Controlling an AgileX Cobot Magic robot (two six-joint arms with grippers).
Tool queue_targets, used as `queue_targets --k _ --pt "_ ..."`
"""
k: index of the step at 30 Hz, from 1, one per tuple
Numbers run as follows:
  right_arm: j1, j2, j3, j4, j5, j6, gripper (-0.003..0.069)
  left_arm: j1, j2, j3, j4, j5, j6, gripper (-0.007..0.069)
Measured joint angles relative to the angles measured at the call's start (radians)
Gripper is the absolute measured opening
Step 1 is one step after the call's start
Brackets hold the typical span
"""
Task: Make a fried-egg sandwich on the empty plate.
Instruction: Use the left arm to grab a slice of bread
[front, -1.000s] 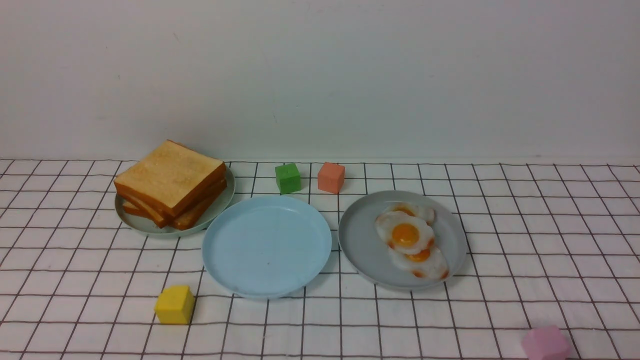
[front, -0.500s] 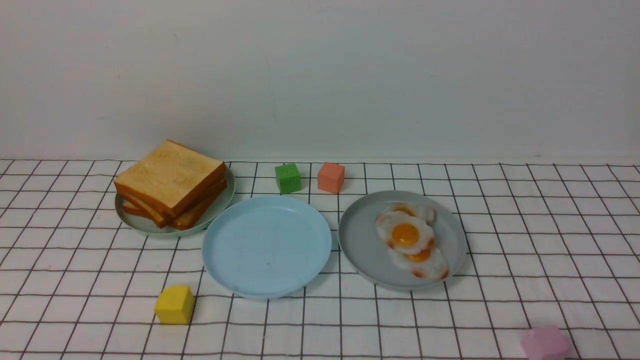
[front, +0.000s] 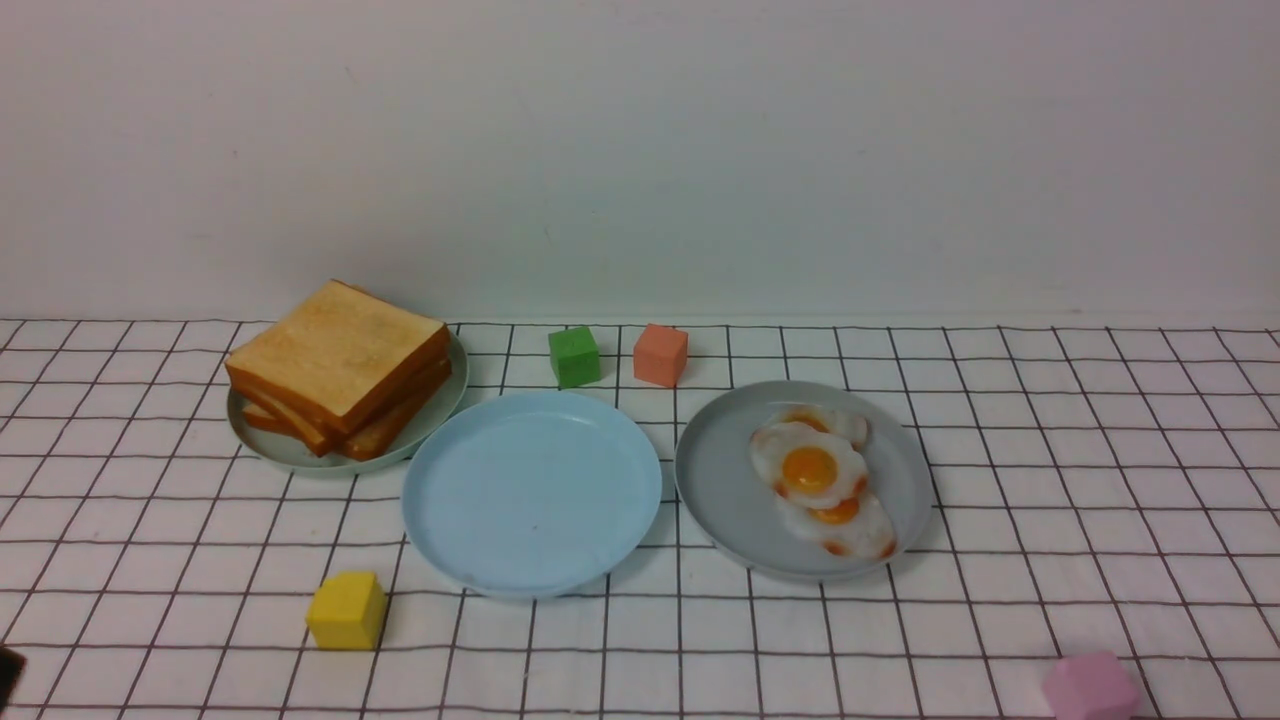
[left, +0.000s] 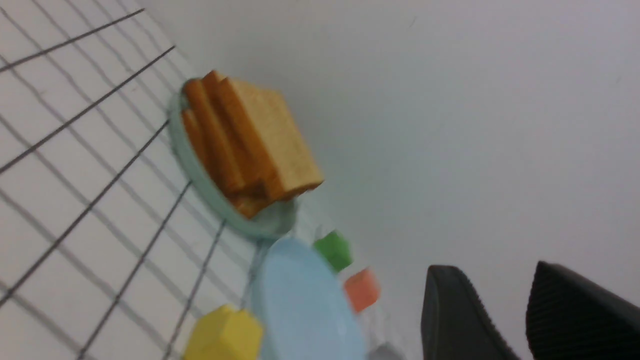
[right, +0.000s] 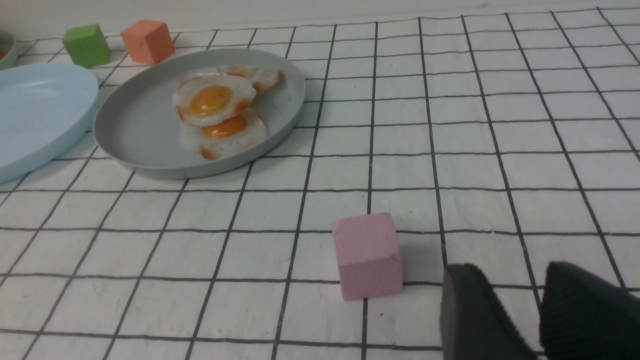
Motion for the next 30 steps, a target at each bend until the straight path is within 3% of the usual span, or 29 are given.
queue_targets --k 5,13,15,19,27,30 --pt "0.0 0.0 0.0 0.0 0.0 0.0 0.0238 0.0 0.003 -0.056 -0.056 -0.013 0.0 0.0231" --pt "0.0 0.0 0.0 0.0 0.0 0.0 0.0238 -0.019 0.358 -0.411 0.119 0.377 0.292 0.0066" --pt "0.0 0.0 0.0 -0.005 -0.008 0.0 0.0238 -0.069 0.492 -0.512 0.153 0.513 0.383 0.0029" --pt "0.0 0.0 0.009 0.046 -0.073 0.039 0.0238 -0.174 0.717 -0.664 0.225 0.697 0.429 0.0004" --pt "0.0 0.0 0.009 0.254 -0.304 0.179 0.0238 -0.282 1.082 -0.878 0.293 0.735 0.402 0.0" --pt "0.0 0.004 -0.035 0.28 -0.229 0.194 0.0235 -0.315 1.142 -0.886 0.303 0.721 0.421 0.0"
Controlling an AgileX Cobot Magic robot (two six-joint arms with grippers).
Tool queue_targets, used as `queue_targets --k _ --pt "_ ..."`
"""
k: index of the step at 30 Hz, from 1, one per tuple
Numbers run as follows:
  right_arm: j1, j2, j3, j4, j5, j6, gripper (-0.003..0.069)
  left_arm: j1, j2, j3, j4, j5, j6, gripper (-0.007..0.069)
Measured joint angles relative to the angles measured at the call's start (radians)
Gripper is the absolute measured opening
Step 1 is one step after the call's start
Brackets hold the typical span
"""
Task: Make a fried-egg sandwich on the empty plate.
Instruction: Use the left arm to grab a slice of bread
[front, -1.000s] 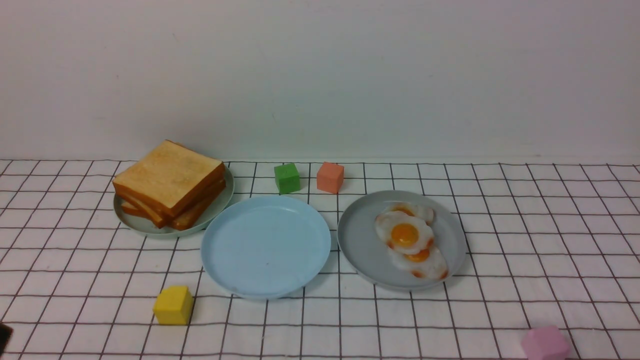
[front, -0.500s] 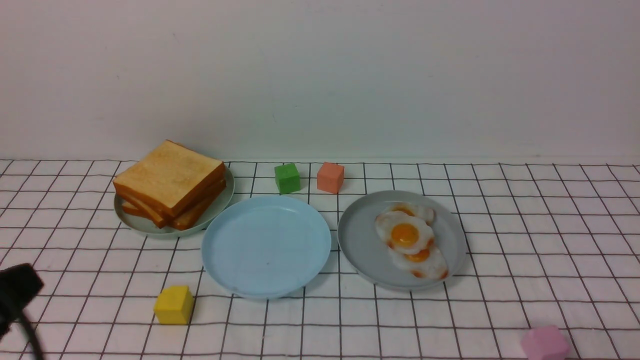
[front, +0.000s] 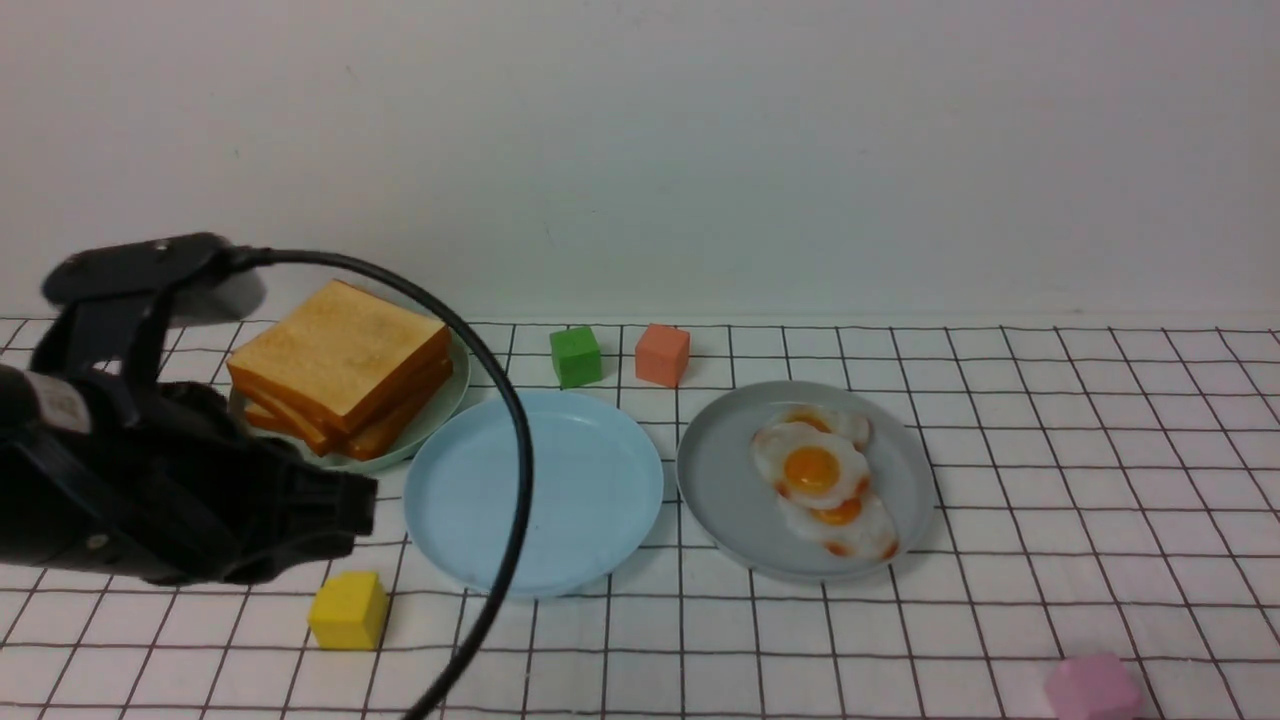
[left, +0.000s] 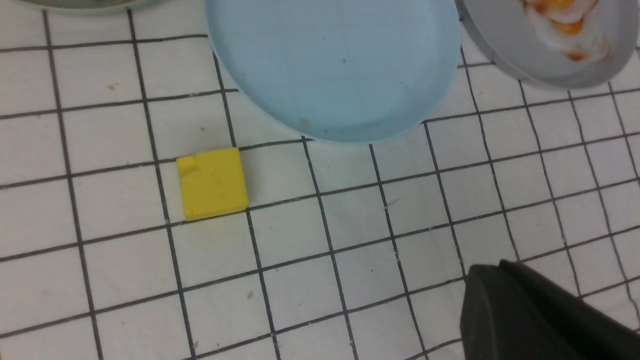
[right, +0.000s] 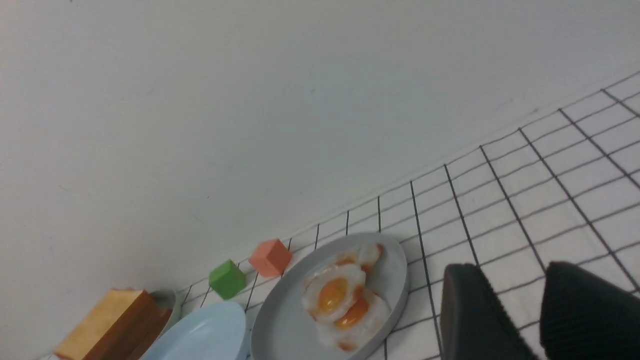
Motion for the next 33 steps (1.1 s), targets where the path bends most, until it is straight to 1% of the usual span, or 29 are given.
queue_targets --k 1,3,5,6,7,9,10,12,14,15,16,18,20,21,24,25,27,29,31,33 --pt "0.0 0.0 -0.008 0.0 0.012 0.0 0.0235 -0.003 0.0 0.0 0.001 -0.001 0.0 0.0" --pt "0.0 0.052 -0.12 -0.001 0.179 0.001 0.0201 -0.033 0.025 -0.001 0.004 -0.006 0.003 0.0" --pt "0.0 0.154 -0.274 -0.002 0.348 -0.03 0.0136 -0.054 0.036 -0.006 0.004 -0.006 0.003 0.0" --pt "0.001 0.165 -0.289 -0.004 0.384 -0.036 0.0129 -0.055 0.038 -0.007 0.005 -0.006 0.003 0.0" --pt "0.003 0.269 -0.423 -0.018 0.521 -0.107 0.0066 -0.058 0.057 -0.022 0.013 -0.006 0.003 0.0" --pt "0.006 0.377 -0.555 -0.029 0.674 -0.196 0.0007 -0.058 0.083 -0.051 0.03 -0.002 0.003 0.0" --pt "0.005 0.389 -0.568 -0.03 0.674 -0.205 0.0003 -0.058 0.086 -0.055 0.033 -0.002 0.003 0.0" --pt "0.007 0.515 -0.713 -0.035 0.826 -0.302 -0.001 -0.058 0.138 -0.111 0.082 -0.002 -0.003 0.0" --pt "0.016 0.6 -0.805 -0.03 0.933 -0.338 -0.001 -0.058 0.195 -0.169 0.135 0.009 -0.029 -0.0006" --pt "0.017 0.607 -0.812 -0.03 0.939 -0.339 -0.0009 -0.058 0.208 -0.182 0.14 0.013 -0.032 -0.0006" --pt "0.029 0.642 -0.848 -0.025 0.965 -0.348 -0.0008 -0.058 0.249 -0.22 0.175 0.024 -0.054 -0.0013" --pt "0.063 0.674 -0.878 -0.024 0.965 -0.358 -0.0004 -0.056 0.341 -0.303 0.228 0.057 -0.086 -0.0013" --pt "0.088 0.682 -0.883 -0.024 0.958 -0.368 -0.0003 -0.05 0.388 -0.344 0.254 0.082 -0.098 -0.0013" --pt "0.124 0.687 -0.884 -0.023 0.951 -0.384 -0.0001 -0.037 0.447 -0.395 0.274 0.103 -0.105 -0.0013" --pt "0.17 0.688 -0.884 -0.021 0.935 -0.409 0.0 0.0 0.526 -0.459 0.299 0.114 -0.108 -0.0013" --pt "0.19 0.688 -0.884 -0.015 0.919 -0.417 0.0001 0.033 0.573 -0.501 0.305 0.116 -0.109 -0.0013" --pt "0.204 0.688 -0.884 -0.008 0.886 -0.425 0.0003 0.082 0.642 -0.564 0.318 0.116 -0.108 -0.0013" --pt "0.206 0.688 -0.884 -0.008 0.867 -0.426 0.0003 0.096 0.67 -0.592 0.33 0.116 -0.1 -0.0013" --pt "0.209 0.688 -0.884 -0.006 0.818 -0.429 0.0003 0.112 0.737 -0.65 0.381 0.111 -0.066 -0.0013" --pt "0.209 0.688 -0.884 -0.006 0.797 -0.429 0.0003 0.112 0.766 -0.667 0.42 0.086 -0.042 -0.0004"
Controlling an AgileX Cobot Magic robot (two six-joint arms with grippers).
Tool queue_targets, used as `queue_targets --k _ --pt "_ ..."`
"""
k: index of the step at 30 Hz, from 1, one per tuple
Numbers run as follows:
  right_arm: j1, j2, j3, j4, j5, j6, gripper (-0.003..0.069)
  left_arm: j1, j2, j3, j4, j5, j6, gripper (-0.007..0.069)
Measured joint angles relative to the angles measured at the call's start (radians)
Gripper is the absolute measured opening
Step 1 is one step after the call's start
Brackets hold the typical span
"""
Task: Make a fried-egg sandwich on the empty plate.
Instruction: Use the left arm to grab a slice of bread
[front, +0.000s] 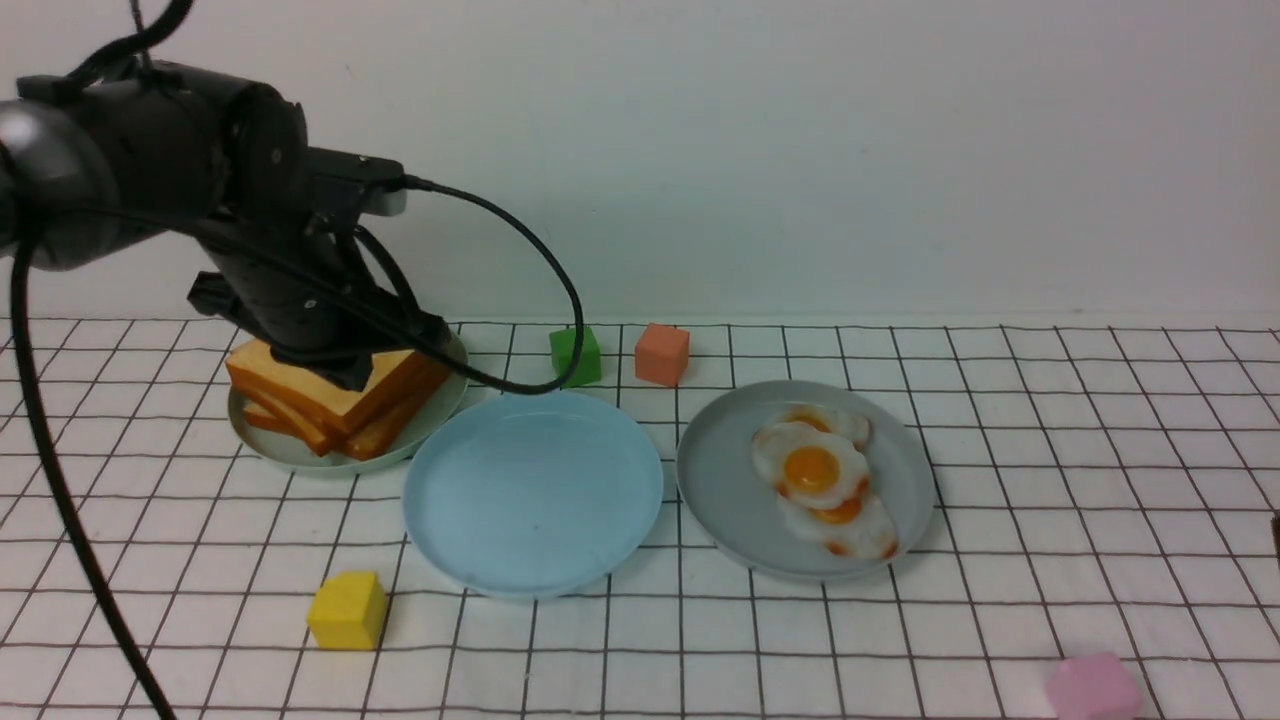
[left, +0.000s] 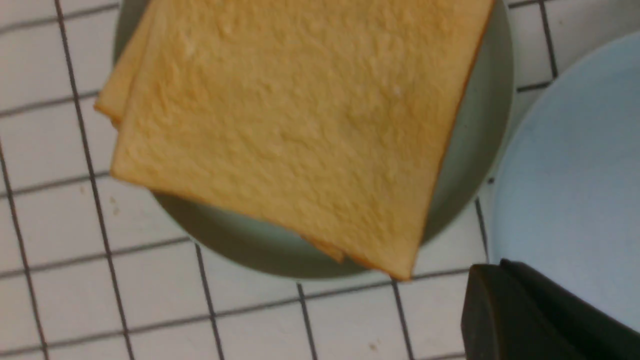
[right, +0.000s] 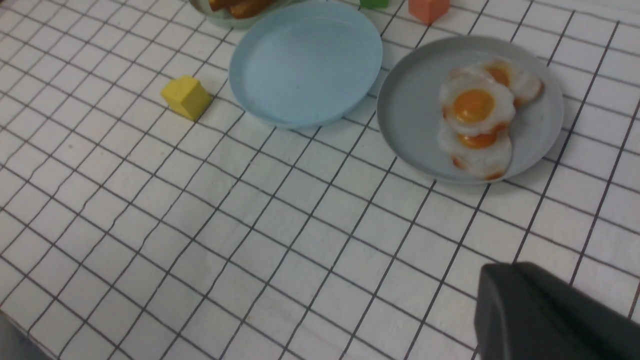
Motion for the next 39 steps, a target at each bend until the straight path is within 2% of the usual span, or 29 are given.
queue_targets --k 4,8,10,11,15,19,27,31,33,35,36,39 --pt "0.0 0.0 0.0 0.0 -0.011 0.0 0.0006 -0.001 0.041 -0.006 0.074 -0.08 0.023 0.0074" --pt "0.0 0.0 0.0 -0.001 -0.011 0.0 0.0008 -0.001 0.068 -0.006 0.158 -0.149 0.027 0.0246" --pt "0.0 0.0 0.0 -0.001 -0.011 0.0 0.0009 -0.001 0.072 -0.006 0.168 -0.164 0.028 0.029" --pt "0.0 0.0 0.0 -0.001 -0.011 -0.001 0.001 -0.001 0.08 -0.006 0.172 -0.184 0.028 0.0347" --pt "0.0 0.0 0.0 -0.001 -0.017 -0.004 0.0014 -0.013 0.106 -0.006 0.175 -0.21 0.03 0.0475" --pt "0.0 0.0 0.001 -0.001 -0.018 -0.004 0.0016 -0.032 0.135 -0.006 0.213 -0.224 0.03 0.0521" --pt "0.0 0.0 0.002 -0.001 -0.012 -0.004 0.002 -0.038 0.184 -0.013 0.305 -0.236 0.03 0.0519" --pt "0.0 0.0 0.003 -0.001 -0.01 -0.004 0.0025 -0.04 0.201 -0.018 0.336 -0.241 0.03 0.0467" --pt "0.0 0.0 0.003 -0.001 -0.008 -0.004 0.0026 -0.04 0.201 -0.019 0.346 -0.241 0.03 0.041" --pt "0.0 0.0 0.003 -0.001 -0.005 -0.004 0.0029 -0.039 0.203 -0.023 0.357 -0.24 0.03 0.0281" --pt "0.0 0.0 0.003 -0.001 -0.003 -0.004 0.0029 -0.038 0.204 -0.024 0.358 -0.24 0.03 0.0245" --pt "0.0 0.0 0.003 -0.001 0.0 -0.004 0.0031 -0.038 0.205 -0.024 0.362 -0.24 0.03 0.02"
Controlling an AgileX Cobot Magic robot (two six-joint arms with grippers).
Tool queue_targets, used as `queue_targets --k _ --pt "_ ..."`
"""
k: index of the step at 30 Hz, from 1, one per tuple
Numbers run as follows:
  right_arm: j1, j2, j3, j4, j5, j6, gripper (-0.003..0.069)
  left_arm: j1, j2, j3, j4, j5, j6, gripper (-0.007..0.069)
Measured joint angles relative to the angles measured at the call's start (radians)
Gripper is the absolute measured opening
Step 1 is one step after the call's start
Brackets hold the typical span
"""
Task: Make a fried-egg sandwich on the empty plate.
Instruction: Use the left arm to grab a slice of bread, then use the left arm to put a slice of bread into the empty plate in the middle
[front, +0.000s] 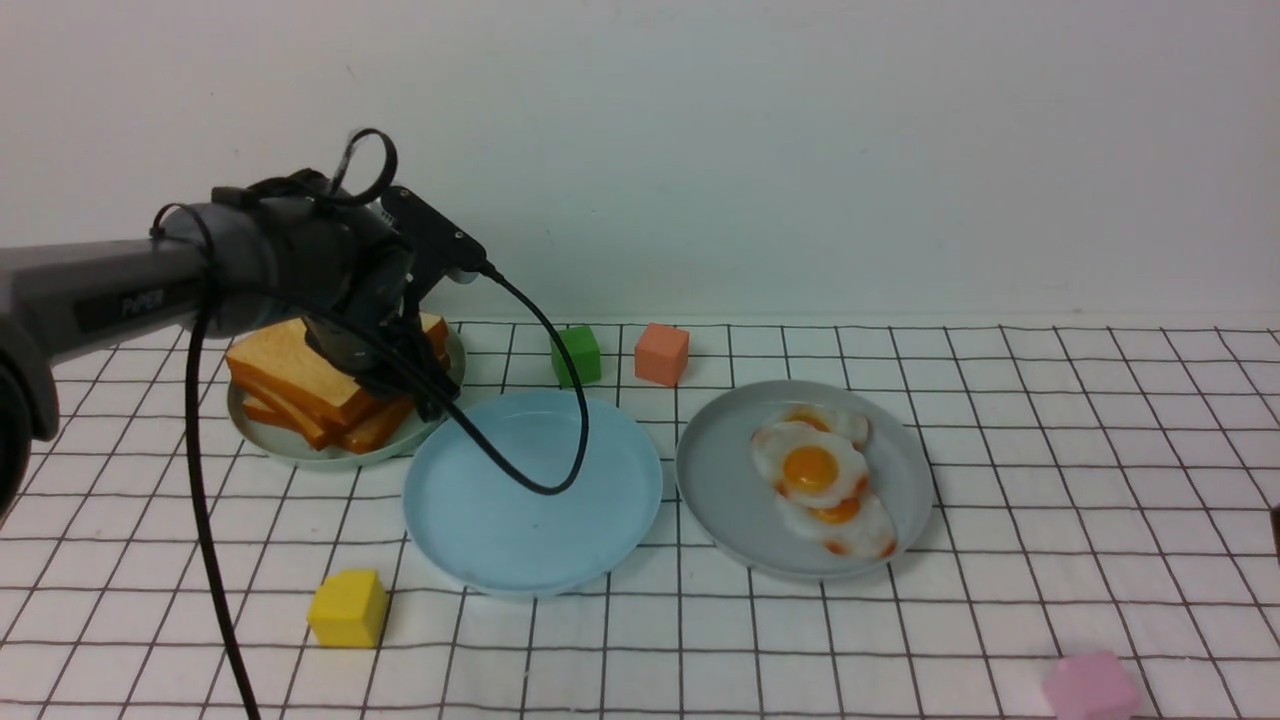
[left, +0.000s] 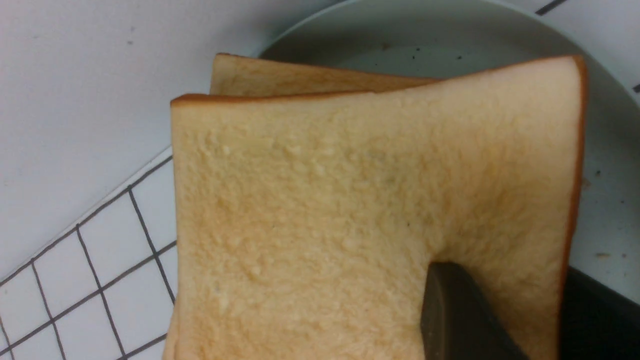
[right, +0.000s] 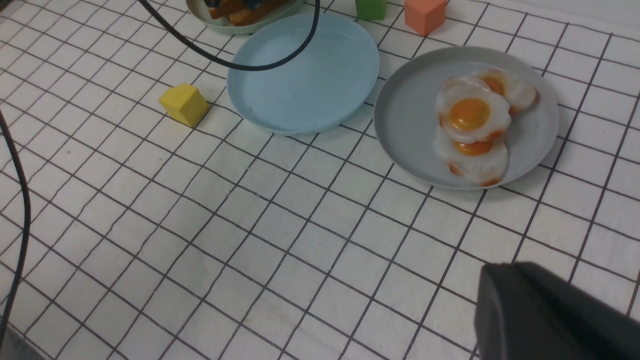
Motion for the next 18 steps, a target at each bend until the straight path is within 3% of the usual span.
queue_targets --k 5,12,18 --pt "0.0 0.0 0.0 0.0 0.002 0.0 0.0031 0.0 -0.011 0.0 -0.016 0.017 0.0 0.02" --pt "0.0 0.0 0.0 0.0 0.002 0.0 0.0031 0.002 -0.116 0.009 -0.161 0.103 0.001 0.019" --pt "0.0 0.0 0.0 -0.007 0.003 0.0 0.0031 -0.045 -0.246 0.009 -0.193 0.175 0.002 0.0122"
